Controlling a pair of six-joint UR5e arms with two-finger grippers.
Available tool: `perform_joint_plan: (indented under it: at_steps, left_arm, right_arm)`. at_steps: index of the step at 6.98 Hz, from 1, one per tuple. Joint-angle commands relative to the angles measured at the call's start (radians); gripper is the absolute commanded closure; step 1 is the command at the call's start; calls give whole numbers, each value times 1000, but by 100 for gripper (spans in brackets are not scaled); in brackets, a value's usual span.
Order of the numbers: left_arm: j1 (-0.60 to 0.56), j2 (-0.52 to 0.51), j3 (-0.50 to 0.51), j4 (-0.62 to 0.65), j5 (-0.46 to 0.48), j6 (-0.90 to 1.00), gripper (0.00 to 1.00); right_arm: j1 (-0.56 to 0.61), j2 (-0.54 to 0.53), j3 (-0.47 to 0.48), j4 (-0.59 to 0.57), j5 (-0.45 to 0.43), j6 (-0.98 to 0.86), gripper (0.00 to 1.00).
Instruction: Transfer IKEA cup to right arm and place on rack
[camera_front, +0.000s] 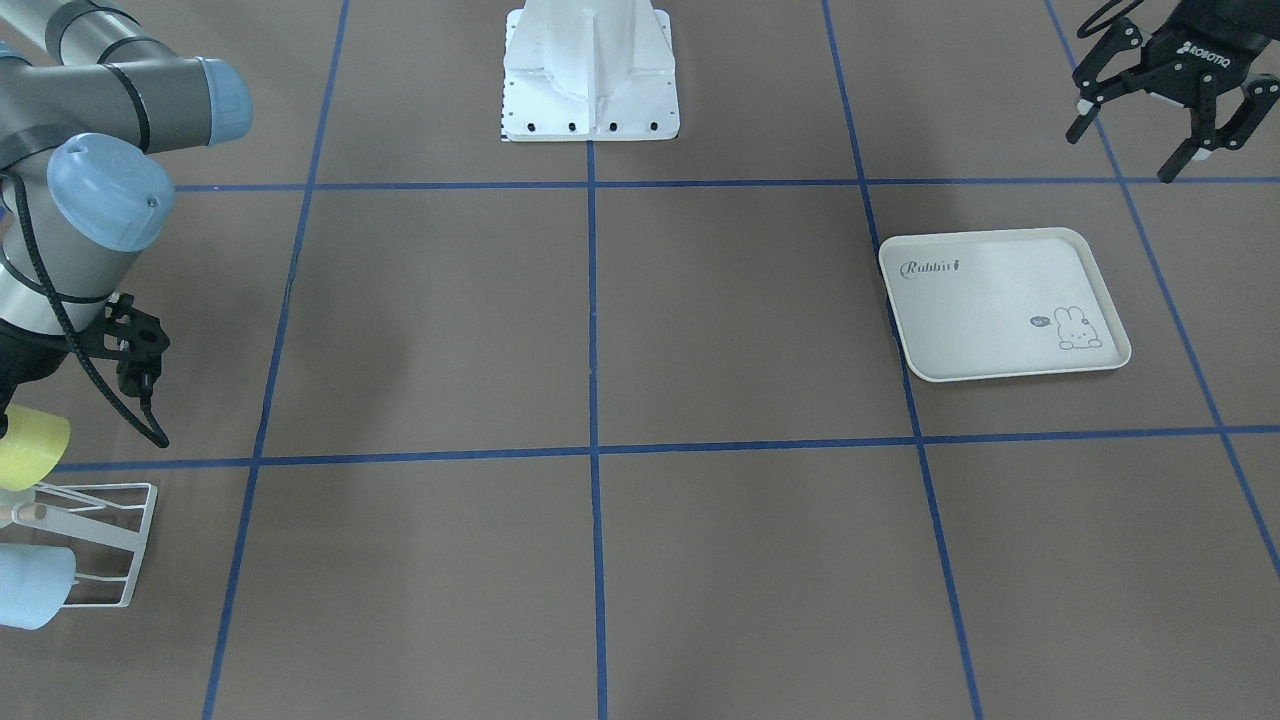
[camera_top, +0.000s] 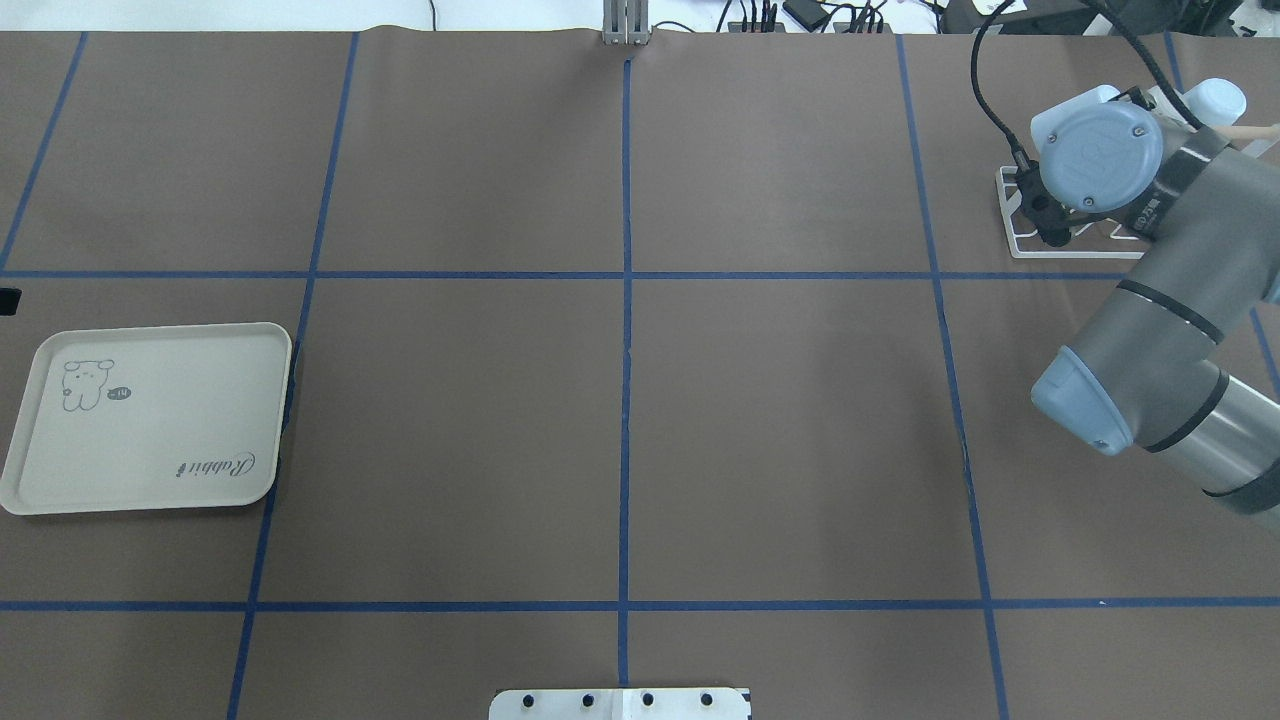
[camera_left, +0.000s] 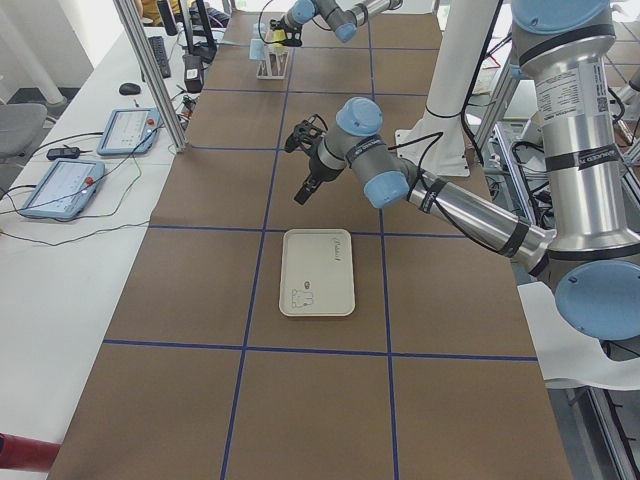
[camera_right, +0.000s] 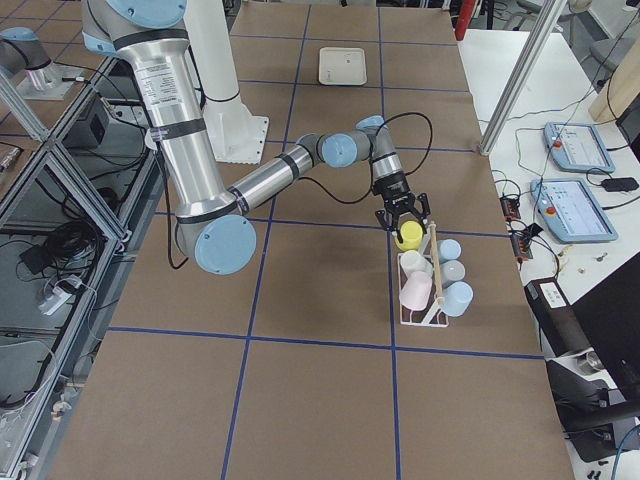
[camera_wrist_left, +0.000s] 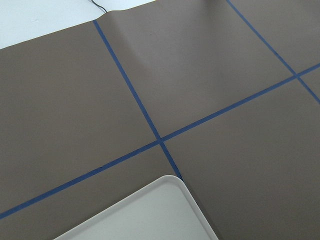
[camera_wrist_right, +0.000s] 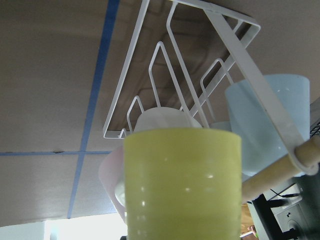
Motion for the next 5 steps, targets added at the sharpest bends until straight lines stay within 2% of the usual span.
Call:
perform_joint_plan:
  at_steps: [1, 4, 5]
  left_arm:
    - [0, 1, 0, 0, 0, 0, 0]
    - [-1, 1, 0, 0, 0, 0, 0]
    - [-1, 1, 0, 0, 0, 1, 0]
  right_arm:
    - [-13, 7, -18, 1, -1, -5, 2]
    - [-13, 10, -15, 2, -1, -4, 2]
    - [-11, 16, -4, 54, -12, 8, 2]
